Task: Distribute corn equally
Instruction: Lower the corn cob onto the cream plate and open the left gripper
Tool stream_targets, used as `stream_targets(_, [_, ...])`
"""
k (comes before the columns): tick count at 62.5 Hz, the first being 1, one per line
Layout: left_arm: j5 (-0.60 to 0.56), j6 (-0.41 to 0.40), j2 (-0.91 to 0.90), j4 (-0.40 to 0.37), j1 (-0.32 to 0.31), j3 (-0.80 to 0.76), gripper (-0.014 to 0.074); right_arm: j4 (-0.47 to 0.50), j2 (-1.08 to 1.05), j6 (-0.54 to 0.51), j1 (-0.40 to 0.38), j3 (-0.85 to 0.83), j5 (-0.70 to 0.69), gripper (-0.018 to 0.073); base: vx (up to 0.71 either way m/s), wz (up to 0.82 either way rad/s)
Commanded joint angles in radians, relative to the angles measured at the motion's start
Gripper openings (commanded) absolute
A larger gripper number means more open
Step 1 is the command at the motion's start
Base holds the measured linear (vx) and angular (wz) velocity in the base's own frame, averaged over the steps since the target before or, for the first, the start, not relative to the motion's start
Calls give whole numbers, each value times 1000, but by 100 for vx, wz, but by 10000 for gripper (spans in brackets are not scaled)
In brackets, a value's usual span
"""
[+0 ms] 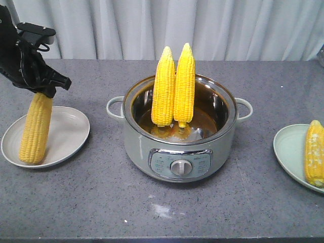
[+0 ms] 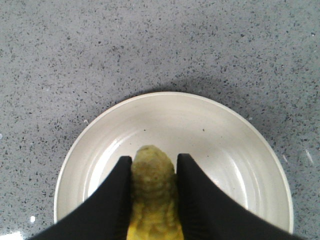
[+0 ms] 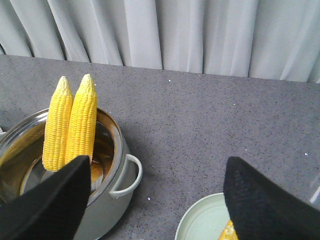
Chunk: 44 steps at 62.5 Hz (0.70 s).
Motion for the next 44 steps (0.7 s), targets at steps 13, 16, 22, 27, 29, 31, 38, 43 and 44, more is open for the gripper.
stream_targets(13, [-9,-5,-48,-2,-4,-24,198,43,-7,9,-2,-25,-51,527,0,0])
stream_targets(16, [-8,-5,-48,-2,-4,-24,222,43,-7,10,-2,-25,-51,527,0,0])
stream_targets(22, [-6,-7,-48,-2,-4,-24,269,43,-7,10,-2,-25,-51,527,0,0])
stream_targets(27, [-5,-9,-48,-2,-4,-24,296,43,-7,10,-2,-25,-51,527,0,0])
stream_targets(29, [-5,-9,-48,-2,-4,-24,305,43,-7,10,-2,-25,-51,527,0,0])
stream_targets(31, [-5,-9,-48,-2,-4,-24,312,43,-7,10,-2,-25,-51,527,0,0])
stream_targets(38, [-5,-9,-48,-2,-4,-24,317,43,-7,10,-2,-25,-51,527,0,0])
stream_targets(43, [-7,-9,-48,-2,-4,-24,317,43,-7,11,-2,-25,-51,527,0,0])
stream_targets(44, [-7,-9,-48,-2,-4,-24,317,43,-7,12,-2,-25,-51,527,0,0])
